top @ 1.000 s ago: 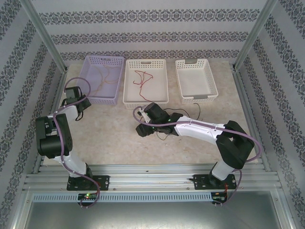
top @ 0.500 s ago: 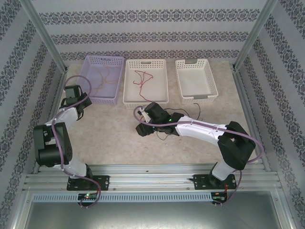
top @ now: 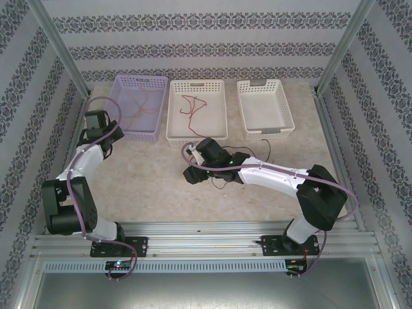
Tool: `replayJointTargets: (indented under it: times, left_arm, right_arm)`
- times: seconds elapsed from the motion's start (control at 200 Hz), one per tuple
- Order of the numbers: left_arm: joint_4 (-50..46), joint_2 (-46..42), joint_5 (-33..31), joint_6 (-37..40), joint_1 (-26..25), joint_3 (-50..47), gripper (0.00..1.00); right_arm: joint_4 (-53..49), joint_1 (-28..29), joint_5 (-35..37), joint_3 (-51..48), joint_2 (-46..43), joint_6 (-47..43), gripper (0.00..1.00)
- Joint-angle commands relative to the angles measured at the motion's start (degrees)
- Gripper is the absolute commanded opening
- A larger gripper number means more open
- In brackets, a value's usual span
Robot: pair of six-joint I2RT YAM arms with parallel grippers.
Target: Untangle the cables
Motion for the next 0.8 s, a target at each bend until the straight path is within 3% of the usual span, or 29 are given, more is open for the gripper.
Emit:
replayJointTargets:
  times: [0.0, 0.355, 0.794]
  left_arm:
    - [-8.4, 2.9, 0.8, -2.9, -1.0, 6.0, 0.0]
    - [-25.8, 15.6, -2.1, -5.8, -2.2, 22.4, 0.0]
    - [-30.1, 29.0, -8.0, -3.5, -3.0, 33.7, 0.0]
  right_arm:
    - [0.9, 0.6, -0.8, -0.9, -1.8, 0.3, 0.63]
    - [0.7, 0.6, -0.9, -1.0, -1.8, 0.2, 0.63]
    - [0.9, 0.7, -1.7, -1.3, -1.5, 0.6, 0.63]
